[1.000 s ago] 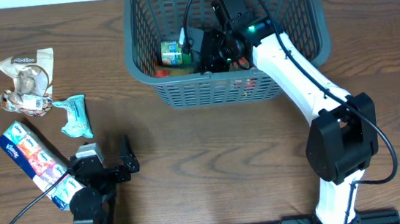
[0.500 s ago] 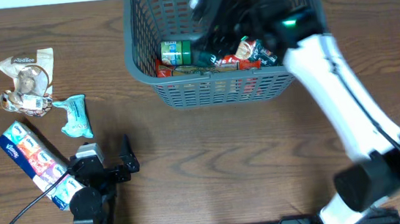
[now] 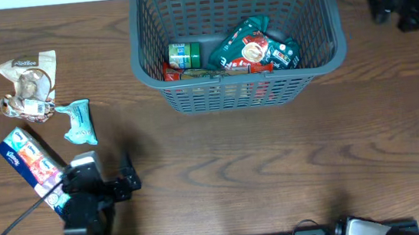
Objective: Pack container
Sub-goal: 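Release the spaghetti and raise the right gripper out of the basket, then move the left gripper to the mint-green wipes pack and grasp it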
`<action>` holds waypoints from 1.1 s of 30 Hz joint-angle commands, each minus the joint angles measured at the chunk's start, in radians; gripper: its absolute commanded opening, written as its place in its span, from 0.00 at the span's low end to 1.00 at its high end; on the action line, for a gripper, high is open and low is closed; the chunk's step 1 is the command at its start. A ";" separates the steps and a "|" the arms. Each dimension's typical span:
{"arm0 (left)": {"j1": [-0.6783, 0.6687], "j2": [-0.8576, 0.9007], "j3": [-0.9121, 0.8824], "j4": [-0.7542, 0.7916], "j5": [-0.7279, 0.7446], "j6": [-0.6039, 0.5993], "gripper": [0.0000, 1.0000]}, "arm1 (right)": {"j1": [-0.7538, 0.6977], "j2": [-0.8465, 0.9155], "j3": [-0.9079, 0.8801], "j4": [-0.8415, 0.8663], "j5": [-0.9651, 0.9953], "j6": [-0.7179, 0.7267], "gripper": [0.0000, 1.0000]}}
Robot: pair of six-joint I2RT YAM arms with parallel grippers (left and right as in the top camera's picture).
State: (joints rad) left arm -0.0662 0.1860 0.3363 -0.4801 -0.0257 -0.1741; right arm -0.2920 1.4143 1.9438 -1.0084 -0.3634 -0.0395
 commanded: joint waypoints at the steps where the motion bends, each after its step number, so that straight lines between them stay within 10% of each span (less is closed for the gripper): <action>1: 0.004 0.079 0.216 -0.106 -0.045 -0.023 0.99 | -0.082 0.039 -0.011 -0.091 0.001 0.069 0.99; 20: 0.005 1.048 1.352 -1.069 -0.080 0.013 0.98 | -0.150 0.304 -0.015 -0.360 0.003 0.011 0.99; 33: 0.232 1.268 1.435 -0.922 -0.085 0.020 0.98 | -0.150 0.406 -0.016 -0.414 0.103 -0.002 0.99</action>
State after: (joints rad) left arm 0.0814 1.4467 1.7489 -1.4250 -0.0921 -0.1631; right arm -0.4374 1.7985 1.9297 -1.4212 -0.2863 -0.0227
